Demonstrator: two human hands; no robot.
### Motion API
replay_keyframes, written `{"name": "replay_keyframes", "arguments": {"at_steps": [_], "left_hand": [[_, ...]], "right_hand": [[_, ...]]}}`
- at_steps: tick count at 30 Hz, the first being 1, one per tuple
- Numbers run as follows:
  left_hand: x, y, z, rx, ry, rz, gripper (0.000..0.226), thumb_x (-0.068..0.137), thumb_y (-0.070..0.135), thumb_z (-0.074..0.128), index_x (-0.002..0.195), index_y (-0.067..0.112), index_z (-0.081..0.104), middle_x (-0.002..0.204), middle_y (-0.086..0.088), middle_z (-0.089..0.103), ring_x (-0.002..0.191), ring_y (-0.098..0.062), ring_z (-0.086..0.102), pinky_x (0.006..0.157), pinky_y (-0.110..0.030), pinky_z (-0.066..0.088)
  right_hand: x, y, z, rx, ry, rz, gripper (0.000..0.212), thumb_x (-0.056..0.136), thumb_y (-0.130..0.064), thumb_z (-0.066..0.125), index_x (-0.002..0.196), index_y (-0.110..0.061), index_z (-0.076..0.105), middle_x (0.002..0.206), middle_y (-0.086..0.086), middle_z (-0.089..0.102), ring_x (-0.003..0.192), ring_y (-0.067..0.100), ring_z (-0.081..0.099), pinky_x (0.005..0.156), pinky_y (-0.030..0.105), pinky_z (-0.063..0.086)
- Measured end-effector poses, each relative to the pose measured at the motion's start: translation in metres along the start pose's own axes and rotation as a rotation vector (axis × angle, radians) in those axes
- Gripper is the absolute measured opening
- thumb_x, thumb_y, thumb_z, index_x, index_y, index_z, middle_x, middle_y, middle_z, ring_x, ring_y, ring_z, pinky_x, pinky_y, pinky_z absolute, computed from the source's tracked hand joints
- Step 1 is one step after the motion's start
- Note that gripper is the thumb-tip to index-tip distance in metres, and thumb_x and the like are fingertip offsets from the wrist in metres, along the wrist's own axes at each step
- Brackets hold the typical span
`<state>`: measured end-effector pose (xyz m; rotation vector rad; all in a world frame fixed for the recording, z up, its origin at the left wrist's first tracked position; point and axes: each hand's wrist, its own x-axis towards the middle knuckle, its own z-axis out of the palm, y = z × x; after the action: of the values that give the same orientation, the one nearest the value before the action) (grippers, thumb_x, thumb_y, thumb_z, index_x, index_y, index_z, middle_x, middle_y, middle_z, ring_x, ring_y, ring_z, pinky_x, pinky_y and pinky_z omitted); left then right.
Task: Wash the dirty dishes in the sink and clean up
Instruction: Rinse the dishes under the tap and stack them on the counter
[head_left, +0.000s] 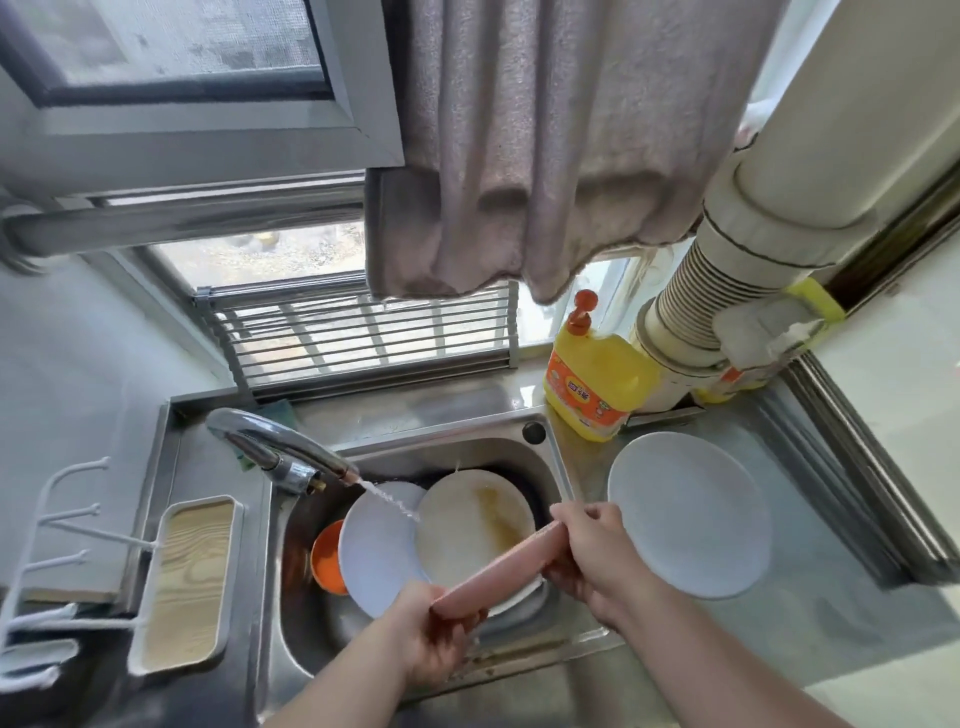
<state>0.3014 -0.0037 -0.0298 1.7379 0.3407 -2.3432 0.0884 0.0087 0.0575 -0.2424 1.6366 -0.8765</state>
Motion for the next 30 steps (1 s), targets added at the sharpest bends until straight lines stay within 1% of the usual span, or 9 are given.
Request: {"name": "replay_keyframes", "arguments": {"at_steps": [5, 7, 10, 11, 14, 18, 25, 28, 30], "left_hand": [[0.003, -0.017, 0.019, 0.040, 0.071, 0.063, 0.032, 0.093, 0.013, 0.054, 0.116, -0.005, 0.068, 0.069, -0.015, 0.063, 0.033, -0.020, 0.055, 0.027, -0.021, 0.043], [-0.004, -0.021, 0.038, 0.020, 0.076, 0.124, 0.028, 0.101, 0.019, 0.056, 0.116, -0.001, 0.066, 0.069, -0.017, 0.068, 0.037, -0.025, 0.061, 0.031, -0.026, 0.048], [-0.006, -0.026, 0.074, 0.000, -0.082, 0.229, 0.039, 0.105, 0.030, 0.057, 0.122, -0.004, 0.064, 0.109, -0.025, 0.074, 0.086, -0.045, 0.076, 0.070, -0.058, 0.063], [-0.002, -0.026, 0.082, 0.057, -0.091, 0.242, 0.042, 0.103, 0.035, 0.059, 0.124, -0.001, 0.066, 0.112, -0.022, 0.074, 0.093, -0.043, 0.075, 0.077, -0.057, 0.063], [0.016, -0.025, 0.115, 0.289, -0.017, 0.409, 0.025, 0.102, 0.032, 0.063, 0.116, 0.012, 0.068, 0.088, -0.012, 0.071, 0.072, -0.027, 0.066, 0.061, -0.034, 0.058], [0.028, -0.034, 0.172, 0.496, -0.100, 0.539, 0.023, 0.105, 0.023, 0.063, 0.123, 0.009, 0.068, 0.095, -0.012, 0.072, 0.073, -0.023, 0.063, 0.069, -0.034, 0.055], [0.059, -0.033, 0.183, 0.340, 0.004, 0.572, 0.017, 0.107, 0.013, 0.057, 0.119, 0.010, 0.068, 0.093, -0.014, 0.075, 0.076, -0.028, 0.072, 0.070, -0.037, 0.060], [0.065, -0.022, 0.138, 0.397, 0.190, 0.590, 0.020, 0.103, 0.001, 0.054, 0.115, 0.006, 0.069, 0.078, -0.013, 0.069, 0.068, -0.024, 0.063, 0.064, -0.035, 0.057], [0.070, -0.012, 0.096, 0.428, 0.347, 0.580, 0.021, 0.101, -0.001, 0.052, 0.115, 0.004, 0.067, 0.075, -0.013, 0.062, 0.064, -0.023, 0.054, 0.060, -0.034, 0.050]], "right_hand": [[0.002, -0.003, -0.034, -0.011, -0.107, -0.026, 0.033, 0.097, -0.023, 0.065, 0.123, -0.021, 0.045, 0.125, 0.021, 0.052, 0.100, 0.034, 0.063, 0.074, 0.048, 0.065], [0.007, -0.009, -0.053, -0.113, -0.146, -0.099, 0.034, 0.095, -0.024, 0.064, 0.122, -0.030, 0.046, 0.125, 0.019, 0.053, 0.104, 0.037, 0.063, 0.071, 0.046, 0.065], [0.012, -0.022, -0.090, -0.206, -0.159, -0.157, 0.041, 0.094, -0.019, 0.059, 0.125, -0.042, 0.047, 0.120, 0.017, 0.059, 0.105, 0.039, 0.064, 0.074, 0.048, 0.064], [0.015, -0.026, -0.105, -0.206, -0.125, -0.164, 0.041, 0.095, -0.017, 0.056, 0.125, -0.045, 0.049, 0.118, 0.015, 0.061, 0.104, 0.038, 0.065, 0.075, 0.047, 0.064], [0.024, -0.027, -0.164, -0.299, 0.078, -0.202, 0.045, 0.097, -0.012, 0.049, 0.123, -0.048, 0.059, 0.104, 0.004, 0.071, 0.094, 0.030, 0.071, 0.070, 0.045, 0.064], [0.042, -0.007, -0.230, -0.455, 0.201, -0.200, 0.056, 0.096, -0.015, 0.048, 0.114, -0.067, 0.060, 0.101, -0.009, 0.075, 0.098, 0.027, 0.071, 0.084, 0.057, 0.062], [0.053, 0.009, -0.256, -0.493, 0.345, -0.198, 0.042, 0.101, -0.019, 0.061, 0.125, -0.053, 0.059, 0.098, 0.000, 0.070, 0.093, 0.026, 0.067, 0.085, 0.054, 0.059], [0.051, 0.005, -0.252, -0.587, 0.481, -0.173, 0.055, 0.098, -0.041, 0.061, 0.150, -0.034, 0.047, 0.102, 0.006, 0.058, 0.093, 0.030, 0.062, 0.081, 0.046, 0.053], [0.039, -0.002, -0.236, -0.634, 0.508, -0.244, 0.052, 0.096, -0.029, 0.064, 0.146, -0.029, 0.051, 0.103, 0.002, 0.052, 0.096, 0.026, 0.057, 0.086, 0.044, 0.049]]}}
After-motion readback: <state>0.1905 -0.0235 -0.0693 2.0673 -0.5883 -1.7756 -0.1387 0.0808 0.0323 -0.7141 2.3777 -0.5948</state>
